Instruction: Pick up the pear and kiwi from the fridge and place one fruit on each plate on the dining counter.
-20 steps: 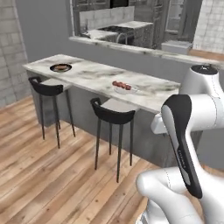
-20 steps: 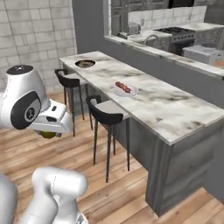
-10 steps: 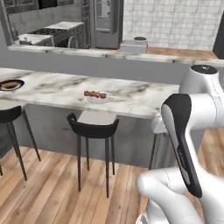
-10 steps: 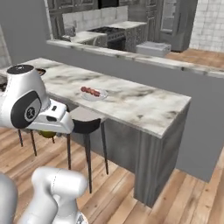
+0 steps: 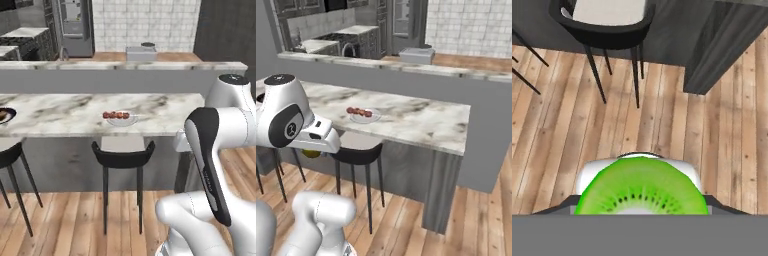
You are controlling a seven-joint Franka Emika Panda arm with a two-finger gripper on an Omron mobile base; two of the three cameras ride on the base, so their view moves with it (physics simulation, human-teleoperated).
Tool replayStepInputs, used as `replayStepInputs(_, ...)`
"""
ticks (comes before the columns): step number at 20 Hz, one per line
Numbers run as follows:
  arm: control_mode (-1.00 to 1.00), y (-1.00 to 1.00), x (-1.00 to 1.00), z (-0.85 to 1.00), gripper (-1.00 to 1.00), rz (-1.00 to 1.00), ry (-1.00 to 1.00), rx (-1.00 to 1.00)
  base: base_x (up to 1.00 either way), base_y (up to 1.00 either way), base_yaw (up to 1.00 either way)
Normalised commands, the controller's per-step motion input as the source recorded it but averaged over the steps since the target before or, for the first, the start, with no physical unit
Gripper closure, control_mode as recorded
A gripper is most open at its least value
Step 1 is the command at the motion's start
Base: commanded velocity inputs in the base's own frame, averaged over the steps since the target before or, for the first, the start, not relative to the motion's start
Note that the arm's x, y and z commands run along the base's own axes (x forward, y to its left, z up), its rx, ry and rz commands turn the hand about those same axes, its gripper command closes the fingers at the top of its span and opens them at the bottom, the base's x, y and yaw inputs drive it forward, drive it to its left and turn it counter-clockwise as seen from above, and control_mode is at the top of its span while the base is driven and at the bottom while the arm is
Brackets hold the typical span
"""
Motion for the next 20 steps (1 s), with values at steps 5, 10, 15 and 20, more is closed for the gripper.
replayStepInputs(5, 1.00, 0.00, 0.00, 0.00, 1.00, 0.00, 0.00, 0.00, 0.11, 0.97, -0.37)
replayStepInputs(10, 1.00, 0.00, 0.00, 0.00, 1.00, 0.00, 0.00, 0.00, 0.31, 0.84, -0.32)
replayStepInputs(15, 1.00, 0.00, 0.00, 0.00, 1.00, 0.00, 0.00, 0.00, 0.39, 0.77, -0.25)
replayStepInputs(20, 1.00, 0.00, 0.00, 0.00, 1.00, 0.00, 0.00, 0.00, 0.45, 0.12, -0.02)
